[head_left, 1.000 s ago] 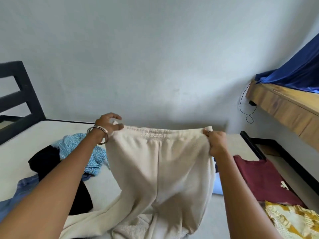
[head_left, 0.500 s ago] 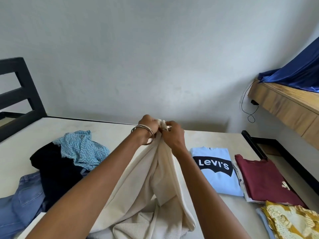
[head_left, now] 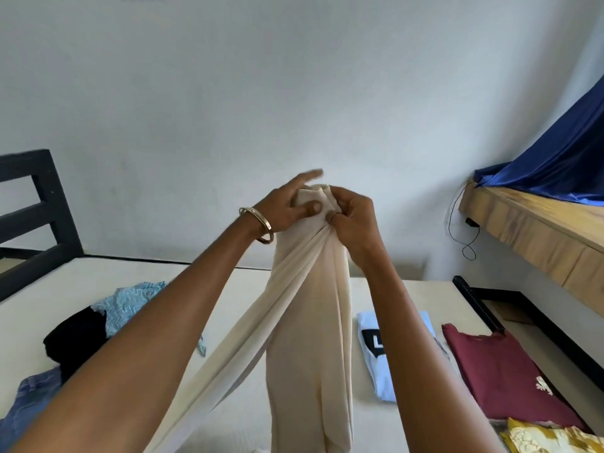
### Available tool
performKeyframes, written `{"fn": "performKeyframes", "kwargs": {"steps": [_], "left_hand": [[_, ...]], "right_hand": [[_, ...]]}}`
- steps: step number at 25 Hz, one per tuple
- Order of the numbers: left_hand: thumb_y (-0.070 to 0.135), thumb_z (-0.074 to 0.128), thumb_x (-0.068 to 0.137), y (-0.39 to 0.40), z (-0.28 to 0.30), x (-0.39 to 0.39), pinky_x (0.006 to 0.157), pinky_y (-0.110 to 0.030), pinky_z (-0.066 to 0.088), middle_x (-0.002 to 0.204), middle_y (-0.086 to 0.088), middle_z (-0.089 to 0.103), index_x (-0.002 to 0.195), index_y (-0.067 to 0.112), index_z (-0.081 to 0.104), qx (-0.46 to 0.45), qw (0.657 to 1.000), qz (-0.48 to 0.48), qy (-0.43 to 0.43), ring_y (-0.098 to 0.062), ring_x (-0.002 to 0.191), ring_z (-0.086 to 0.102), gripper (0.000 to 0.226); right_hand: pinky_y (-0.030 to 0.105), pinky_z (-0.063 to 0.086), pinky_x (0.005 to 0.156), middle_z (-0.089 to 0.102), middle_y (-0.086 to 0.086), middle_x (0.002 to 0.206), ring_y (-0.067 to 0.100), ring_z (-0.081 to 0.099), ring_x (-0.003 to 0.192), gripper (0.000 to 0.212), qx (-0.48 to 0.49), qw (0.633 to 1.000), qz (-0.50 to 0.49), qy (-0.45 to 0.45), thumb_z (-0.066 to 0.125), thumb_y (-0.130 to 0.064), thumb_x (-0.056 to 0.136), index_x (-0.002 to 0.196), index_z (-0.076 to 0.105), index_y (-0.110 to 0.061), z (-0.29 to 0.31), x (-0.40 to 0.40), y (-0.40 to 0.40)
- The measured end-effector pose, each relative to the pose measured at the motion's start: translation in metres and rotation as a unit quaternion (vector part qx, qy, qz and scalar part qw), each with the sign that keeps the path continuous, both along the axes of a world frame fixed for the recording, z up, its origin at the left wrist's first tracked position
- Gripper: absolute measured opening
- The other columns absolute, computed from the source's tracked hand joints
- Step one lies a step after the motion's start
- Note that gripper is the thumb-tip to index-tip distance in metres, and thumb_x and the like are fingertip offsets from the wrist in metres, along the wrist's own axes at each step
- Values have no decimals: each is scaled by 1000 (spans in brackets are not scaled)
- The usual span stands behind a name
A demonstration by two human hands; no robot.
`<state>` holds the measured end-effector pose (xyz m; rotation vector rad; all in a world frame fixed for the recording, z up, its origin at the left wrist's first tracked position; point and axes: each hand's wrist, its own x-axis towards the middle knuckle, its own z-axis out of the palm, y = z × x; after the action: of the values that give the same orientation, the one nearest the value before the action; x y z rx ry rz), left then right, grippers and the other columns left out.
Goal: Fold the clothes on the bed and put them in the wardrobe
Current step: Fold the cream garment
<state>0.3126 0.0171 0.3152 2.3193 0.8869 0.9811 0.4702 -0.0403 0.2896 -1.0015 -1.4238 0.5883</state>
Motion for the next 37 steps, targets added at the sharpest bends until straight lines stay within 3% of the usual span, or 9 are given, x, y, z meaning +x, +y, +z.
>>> {"fn": "performKeyframes", "kwargs": {"steps": [4,8,10,13,17,20,24,30,37], "left_hand": [[45,61,85,9,63,19,72,-30,37,98,-14,66,111,9,57,167,975,135,57,-32,92,60,45],[35,53,90,11,119,24,83,-35,31,108,-9,63,113,11,53,311,915,256,7,-32,107,54,33],[36,49,93,18,136,23,86,-37,29,109,-8,59,115,14,51,356,886,293,40,-30,109,51,32],[37,36,93,22,144,32,89,-40,32,109,-10,55,120,15,47,381,846,368,52,-31,109,50,36],[36,41,95,21,152,50,82,-43,41,109,-14,54,124,16,45,396,828,391,69,-34,104,53,36],[38,45,94,22,144,54,77,-44,43,105,-14,55,125,19,45,422,820,373,105,-35,100,55,35],[35,44,94,21,133,47,81,-43,41,107,-14,54,126,20,46,402,831,371,99,-35,102,53,35],[45,39,95,20,141,18,84,-42,38,109,-13,56,121,20,47,372,836,400,42,-34,105,53,37],[44,34,96,35,102,-40,91,-44,36,113,-15,58,124,18,46,239,841,468,-124,-34,112,53,40]], "right_hand": [[26,54,75,59,4,121,10,65,90,57,50,990,24,128,68,7,83,126,55,-28,31,22,-4],[49,56,73,66,9,96,29,65,86,45,-123,990,44,45,75,2,80,112,58,-23,-13,40,3],[43,52,69,65,4,82,30,63,76,29,-100,979,-169,52,67,-2,84,105,56,-19,-20,44,3],[37,44,65,61,6,85,33,57,74,30,134,893,-425,-55,54,-1,81,105,48,-17,-12,32,-8],[40,52,65,59,7,92,31,60,72,30,138,924,-219,-282,51,-4,75,97,65,-18,-19,1,-13],[39,51,83,70,7,93,30,63,93,15,-8,968,-147,-201,65,-24,87,98,73,-17,-26,-16,-17],[34,40,63,59,7,73,31,58,77,65,-125,961,-188,-161,50,-78,80,65,51,-15,-42,-64,-27],[42,48,89,60,21,117,41,56,112,31,-277,925,-208,-155,51,-15,89,117,57,-1,-97,-50,-9],[34,49,76,72,23,89,35,67,91,29,-103,893,-436,-47,59,-1,85,110,73,-3,-17,105,-35]]}}
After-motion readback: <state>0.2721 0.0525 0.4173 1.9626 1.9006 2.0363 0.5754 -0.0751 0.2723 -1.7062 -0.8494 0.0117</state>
